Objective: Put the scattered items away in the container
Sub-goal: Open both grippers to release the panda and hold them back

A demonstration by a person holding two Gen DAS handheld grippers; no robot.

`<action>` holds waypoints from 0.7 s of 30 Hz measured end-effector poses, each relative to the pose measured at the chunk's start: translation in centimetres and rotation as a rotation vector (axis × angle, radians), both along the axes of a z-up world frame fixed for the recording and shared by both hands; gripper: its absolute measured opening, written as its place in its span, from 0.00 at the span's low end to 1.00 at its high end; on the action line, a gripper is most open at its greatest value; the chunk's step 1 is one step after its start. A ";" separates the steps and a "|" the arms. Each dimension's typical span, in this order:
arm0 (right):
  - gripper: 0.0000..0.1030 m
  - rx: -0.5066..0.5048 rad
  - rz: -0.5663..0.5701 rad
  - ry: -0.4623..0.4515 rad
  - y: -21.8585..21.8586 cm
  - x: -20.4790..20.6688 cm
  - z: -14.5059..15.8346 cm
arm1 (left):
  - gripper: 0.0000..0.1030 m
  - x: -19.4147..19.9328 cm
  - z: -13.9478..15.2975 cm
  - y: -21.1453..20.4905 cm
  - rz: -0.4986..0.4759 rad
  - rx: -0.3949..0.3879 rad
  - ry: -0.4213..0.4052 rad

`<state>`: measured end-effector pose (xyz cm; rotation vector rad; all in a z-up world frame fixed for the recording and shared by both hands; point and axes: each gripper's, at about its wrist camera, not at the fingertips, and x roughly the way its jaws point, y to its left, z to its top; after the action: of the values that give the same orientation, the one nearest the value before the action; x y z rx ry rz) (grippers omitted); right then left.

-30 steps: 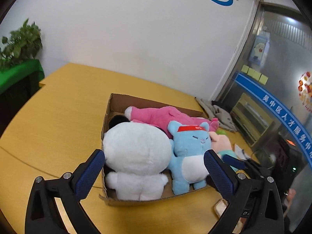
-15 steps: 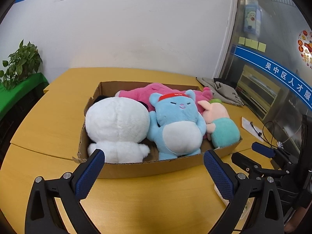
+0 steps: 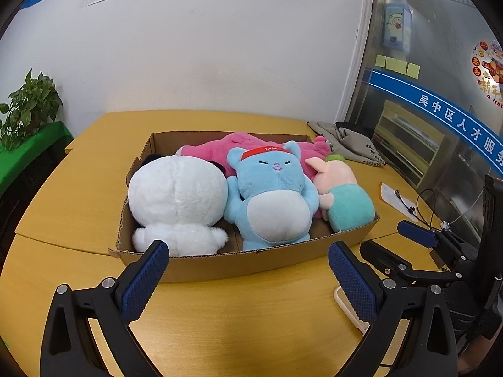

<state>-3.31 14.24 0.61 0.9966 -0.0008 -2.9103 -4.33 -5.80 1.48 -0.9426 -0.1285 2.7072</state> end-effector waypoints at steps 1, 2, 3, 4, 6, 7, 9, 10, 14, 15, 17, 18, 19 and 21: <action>0.80 -0.002 -0.001 -0.005 0.0 0.0 -0.1 | 1.00 0.0 0.0 0.1 -0.002 -0.003 0.001; 0.80 0.000 -0.003 -0.008 0.0 -0.1 -0.2 | 1.00 0.0 -0.1 0.1 -0.004 -0.008 0.004; 0.80 0.002 -0.004 -0.010 0.0 -0.1 -0.3 | 1.00 0.1 -0.2 0.2 -0.006 -0.017 0.007; 0.80 0.003 -0.005 -0.013 0.0 -0.2 -0.3 | 1.00 0.1 -0.2 0.3 -0.005 -0.027 0.010; 0.80 0.006 -0.011 -0.018 0.0 -0.3 -0.4 | 1.00 0.2 -0.3 0.6 -0.001 -0.050 0.015; 0.80 0.009 -0.014 -0.021 0.0 -0.4 -0.5 | 1.00 0.2 -0.4 0.6 0.000 -0.057 0.017; 0.80 0.010 -0.016 -0.023 0.1 -0.5 -0.6 | 1.00 0.1 -0.5 0.5 0.004 -0.060 0.019; 0.80 0.008 -0.016 -0.025 0.2 -0.6 -0.7 | 1.00 0.1 -0.6 0.5 0.007 -0.057 0.017; 0.80 0.008 -0.019 -0.038 0.2 -1.0 -1.1 | 1.00 -0.3 -1.2 0.3 0.011 -0.039 0.008; 0.80 0.009 -0.017 -0.041 0.2 -1.1 -1.2 | 1.00 -0.4 -1.4 0.2 0.014 -0.039 0.006; 0.80 0.010 -0.016 -0.045 0.2 -1.3 -1.4 | 1.00 -0.6 -1.7 0.3 0.019 -0.043 0.002; 0.80 0.010 -0.016 -0.047 0.2 -1.4 -1.5 | 1.00 -0.7 -1.8 0.3 0.022 -0.046 -0.001; 0.80 0.010 -0.018 -0.051 0.2 -1.5 -1.6 | 1.00 -0.8 -1.9 0.3 0.024 -0.046 -0.002; 0.80 0.007 -0.020 -0.054 0.4 -1.7 -1.7 | 1.00 -1.0 -2.0 0.3 0.030 -0.046 -0.002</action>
<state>-5.00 14.61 -1.10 1.0816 -0.0030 -2.9022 -5.31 -5.51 -0.49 -0.9642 -0.0817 2.7479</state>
